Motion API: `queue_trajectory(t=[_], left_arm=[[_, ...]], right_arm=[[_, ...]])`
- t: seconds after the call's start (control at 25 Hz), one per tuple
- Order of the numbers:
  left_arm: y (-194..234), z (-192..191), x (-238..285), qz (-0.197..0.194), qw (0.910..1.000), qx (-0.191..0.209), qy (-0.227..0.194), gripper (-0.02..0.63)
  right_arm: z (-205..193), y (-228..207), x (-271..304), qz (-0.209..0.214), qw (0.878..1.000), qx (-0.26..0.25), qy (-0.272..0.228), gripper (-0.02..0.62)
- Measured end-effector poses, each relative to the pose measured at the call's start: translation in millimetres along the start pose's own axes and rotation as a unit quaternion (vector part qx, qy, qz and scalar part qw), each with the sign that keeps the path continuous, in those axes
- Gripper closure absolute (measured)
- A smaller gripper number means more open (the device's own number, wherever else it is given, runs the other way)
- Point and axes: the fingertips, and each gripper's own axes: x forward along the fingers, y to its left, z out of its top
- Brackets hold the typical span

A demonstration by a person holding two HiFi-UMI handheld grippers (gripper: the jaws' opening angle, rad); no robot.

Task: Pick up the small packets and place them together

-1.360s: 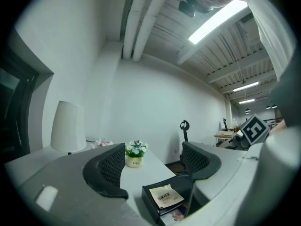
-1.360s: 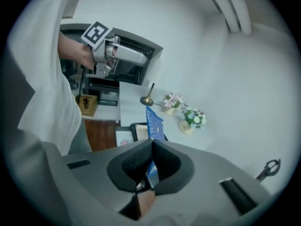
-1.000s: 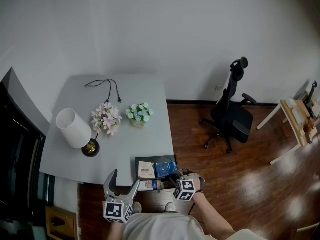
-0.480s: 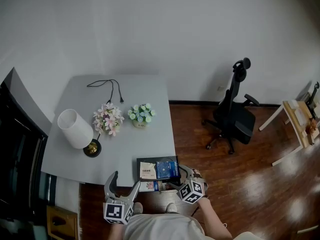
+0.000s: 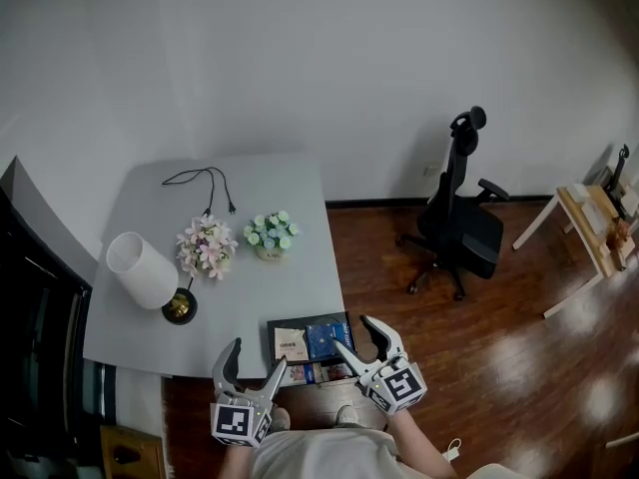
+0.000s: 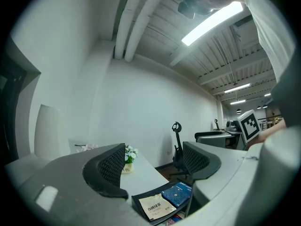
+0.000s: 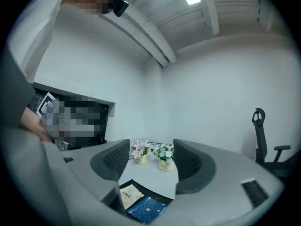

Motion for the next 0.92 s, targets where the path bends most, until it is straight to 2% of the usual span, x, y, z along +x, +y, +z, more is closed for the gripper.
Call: queue_trajectory(t=[0.2,0.28,0.92], left_arm=[[-2,0,5,-0.006,0.9999,0.008,0.003,0.221],[-4,-1,6,-0.011,0.9998,0.015,0.006,0.241],[-1,-10,12,-0.021,0.9993,0.016,0.025,0.242]], right_arm=[[-6,-4,-4,-0.008,1.0,0.014,0.009,0.288],[-8,-4,-4,-0.004,1.0,0.018,0.014,0.288],[-21,1,1,0.027,0.999,0.028,0.037,0.29]])
